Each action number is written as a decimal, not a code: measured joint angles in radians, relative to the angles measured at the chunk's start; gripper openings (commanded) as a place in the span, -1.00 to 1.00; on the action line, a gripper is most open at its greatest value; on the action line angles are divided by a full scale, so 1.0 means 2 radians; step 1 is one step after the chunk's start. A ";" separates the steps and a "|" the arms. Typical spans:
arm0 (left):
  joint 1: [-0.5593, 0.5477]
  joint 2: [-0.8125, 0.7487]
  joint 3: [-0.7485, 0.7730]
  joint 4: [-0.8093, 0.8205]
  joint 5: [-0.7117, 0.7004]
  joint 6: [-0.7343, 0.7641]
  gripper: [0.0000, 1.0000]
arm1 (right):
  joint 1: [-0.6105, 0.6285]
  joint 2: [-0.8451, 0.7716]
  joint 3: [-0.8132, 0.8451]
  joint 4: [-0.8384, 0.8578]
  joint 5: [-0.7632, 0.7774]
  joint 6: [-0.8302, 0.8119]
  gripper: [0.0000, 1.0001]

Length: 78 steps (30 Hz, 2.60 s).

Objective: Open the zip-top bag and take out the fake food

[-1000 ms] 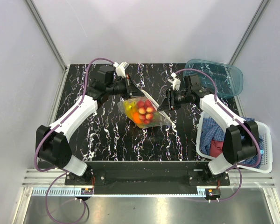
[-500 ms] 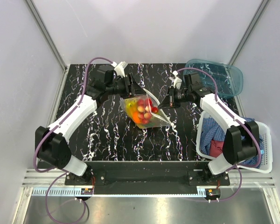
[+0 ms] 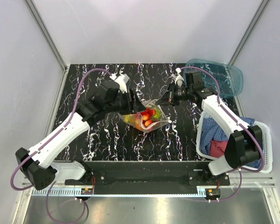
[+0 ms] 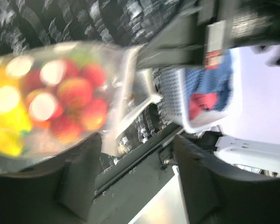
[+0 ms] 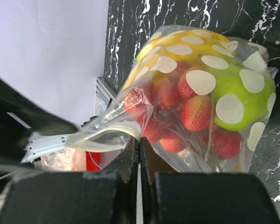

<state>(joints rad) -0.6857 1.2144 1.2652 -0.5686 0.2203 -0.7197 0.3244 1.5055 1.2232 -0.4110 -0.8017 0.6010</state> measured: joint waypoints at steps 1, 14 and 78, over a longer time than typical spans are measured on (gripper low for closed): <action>-0.006 0.004 0.000 -0.016 -0.013 -0.008 0.09 | 0.001 -0.001 0.000 0.002 0.000 0.005 -1.00; -0.035 -0.038 0.002 -0.148 -0.076 -0.043 0.19 | 0.010 -0.016 0.000 0.014 0.016 0.063 -1.00; 0.097 -0.057 -0.182 0.084 -0.043 -0.189 0.16 | 0.050 -0.002 0.036 0.076 0.041 0.182 -1.00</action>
<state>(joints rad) -0.4923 1.0996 0.9009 -0.4015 0.1333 -1.0977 0.4244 1.5009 1.2949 -0.2588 -0.7197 0.9646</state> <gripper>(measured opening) 0.613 0.009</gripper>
